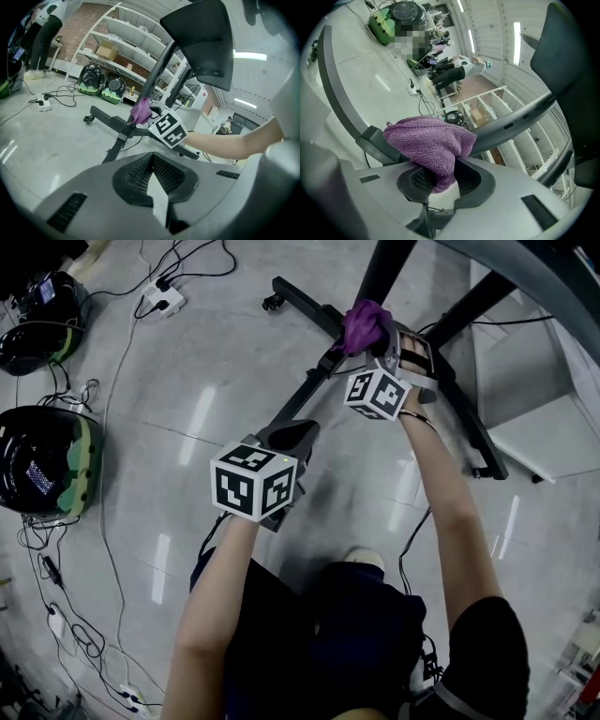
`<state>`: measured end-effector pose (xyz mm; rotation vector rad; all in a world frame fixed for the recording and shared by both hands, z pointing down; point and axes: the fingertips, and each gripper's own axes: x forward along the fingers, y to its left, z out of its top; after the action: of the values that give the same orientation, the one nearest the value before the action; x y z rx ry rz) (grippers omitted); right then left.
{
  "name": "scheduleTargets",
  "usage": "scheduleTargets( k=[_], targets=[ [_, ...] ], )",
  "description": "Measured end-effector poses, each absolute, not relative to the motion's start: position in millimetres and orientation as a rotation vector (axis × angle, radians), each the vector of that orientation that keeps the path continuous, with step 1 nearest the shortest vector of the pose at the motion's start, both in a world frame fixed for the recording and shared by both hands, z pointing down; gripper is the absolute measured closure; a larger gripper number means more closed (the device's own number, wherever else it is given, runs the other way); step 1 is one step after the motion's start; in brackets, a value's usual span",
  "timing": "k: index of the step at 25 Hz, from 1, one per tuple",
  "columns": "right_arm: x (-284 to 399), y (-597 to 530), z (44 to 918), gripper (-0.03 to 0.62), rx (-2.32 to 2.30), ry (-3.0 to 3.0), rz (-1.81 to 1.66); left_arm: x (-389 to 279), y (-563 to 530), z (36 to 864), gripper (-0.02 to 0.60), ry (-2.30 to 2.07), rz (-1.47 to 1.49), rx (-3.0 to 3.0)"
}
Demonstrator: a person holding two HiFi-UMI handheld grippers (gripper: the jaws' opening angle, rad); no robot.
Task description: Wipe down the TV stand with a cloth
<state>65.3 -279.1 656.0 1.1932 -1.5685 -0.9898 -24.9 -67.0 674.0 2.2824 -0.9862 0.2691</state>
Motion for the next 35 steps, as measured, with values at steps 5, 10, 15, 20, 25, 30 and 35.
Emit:
scheduleTargets(
  k=[5, 10, 15, 20, 25, 30, 35],
  targets=[
    [64.3, -277.7, 694.3, 0.497, 1.116, -1.574, -0.919, -27.2, -68.9, 678.6, 0.575, -0.998, 0.284, 2.265],
    [61.8, -275.7, 727.5, 0.497, 1.039, -1.553, -0.865, -25.8, -68.9, 682.4, 0.575, -0.992, 0.305, 2.268],
    [60.3, -275.2, 738.4, 0.497, 1.007, -1.545, -0.861, -28.9, -67.6, 681.4, 0.575, -1.0, 0.305, 2.273],
    [60.0, -273.9, 738.5, 0.497, 0.998, -1.567, -0.833, -28.2, -67.4, 682.0, 0.575, -1.001, 0.309, 2.271],
    [72.0, -264.9, 732.5, 0.497, 1.049, -1.634, -0.751, -20.1, -65.9, 679.6, 0.575, -0.98, 0.303, 2.286],
    [103.4, -259.4, 710.6, 0.497, 1.146, -1.628, -0.679, -7.8, -62.1, 675.9, 0.575, -0.942, 0.283, 2.31],
    [134.7, -261.0, 664.2, 0.497, 1.241, -1.585, -0.7, 10.9, -59.0, 671.5, 0.575, -0.9, 0.269, 2.328]
  ],
)
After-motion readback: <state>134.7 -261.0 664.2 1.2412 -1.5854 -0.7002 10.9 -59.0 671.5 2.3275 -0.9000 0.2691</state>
